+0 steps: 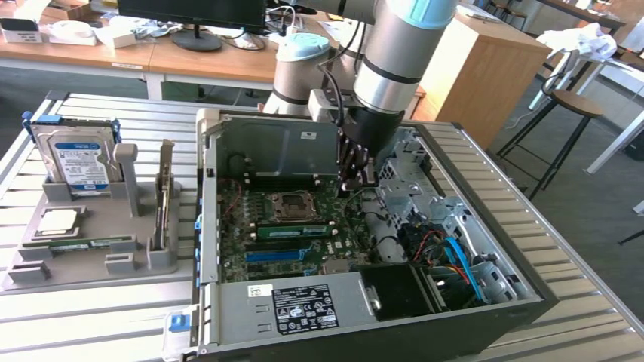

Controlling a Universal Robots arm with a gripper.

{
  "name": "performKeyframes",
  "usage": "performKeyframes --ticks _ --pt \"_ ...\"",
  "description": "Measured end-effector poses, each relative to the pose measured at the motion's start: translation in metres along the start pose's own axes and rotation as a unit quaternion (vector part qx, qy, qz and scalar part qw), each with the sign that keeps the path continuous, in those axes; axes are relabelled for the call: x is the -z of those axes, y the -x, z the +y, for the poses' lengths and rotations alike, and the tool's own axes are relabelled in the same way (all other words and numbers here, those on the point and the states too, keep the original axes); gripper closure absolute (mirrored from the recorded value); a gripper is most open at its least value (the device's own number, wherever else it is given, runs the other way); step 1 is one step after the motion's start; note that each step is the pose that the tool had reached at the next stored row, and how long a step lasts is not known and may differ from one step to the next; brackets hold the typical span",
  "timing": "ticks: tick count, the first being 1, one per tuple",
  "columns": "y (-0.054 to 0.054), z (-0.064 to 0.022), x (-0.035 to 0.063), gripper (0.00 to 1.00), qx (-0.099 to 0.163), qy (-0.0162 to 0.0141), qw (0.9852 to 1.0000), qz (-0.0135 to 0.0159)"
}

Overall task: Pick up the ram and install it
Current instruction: 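Insert the ram into the slot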

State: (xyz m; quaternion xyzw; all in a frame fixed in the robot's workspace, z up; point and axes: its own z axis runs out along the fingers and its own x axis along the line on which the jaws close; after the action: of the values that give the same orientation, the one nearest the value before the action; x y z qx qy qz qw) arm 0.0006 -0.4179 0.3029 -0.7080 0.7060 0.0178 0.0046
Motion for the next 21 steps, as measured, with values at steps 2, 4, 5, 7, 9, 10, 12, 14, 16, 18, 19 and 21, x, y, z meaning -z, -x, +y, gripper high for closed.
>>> performKeyframes --ticks 2,4,5,7,9,10,12,14,16,18,19,21 --pt "0.000 0.0000 0.0000 0.90 0.000 0.0000 1.0000 0.0000" --pt "0.000 0.0000 0.0000 0.90 0.000 0.0000 1.0000 0.0000" --pt "0.000 0.0000 0.0000 0.90 0.000 0.0000 1.0000 0.0000" --pt "0.000 0.0000 0.0000 0.90 0.000 0.0000 1.0000 0.0000" --pt "0.000 0.0000 0.0000 0.90 0.000 0.0000 1.0000 0.0000" --pt "0.000 0.0000 0.0000 0.90 0.000 0.0000 1.0000 0.0000" --pt "0.000 0.0000 -0.0007 0.90 0.000 -0.0001 1.0000 -0.0002" --pt "0.000 0.0000 -0.0021 0.90 0.000 0.0000 1.0000 0.0000" --pt "0.000 -0.0001 -0.0045 0.90 0.000 0.0000 1.0000 0.0000" --pt "0.000 -0.0001 -0.0070 0.90 0.000 0.0000 1.0000 0.0000" --pt "0.000 -0.0002 -0.0082 0.90 0.000 0.0000 1.0000 0.0000" --pt "0.000 -0.0002 -0.0103 0.90 0.000 -0.0001 1.0000 0.0000"
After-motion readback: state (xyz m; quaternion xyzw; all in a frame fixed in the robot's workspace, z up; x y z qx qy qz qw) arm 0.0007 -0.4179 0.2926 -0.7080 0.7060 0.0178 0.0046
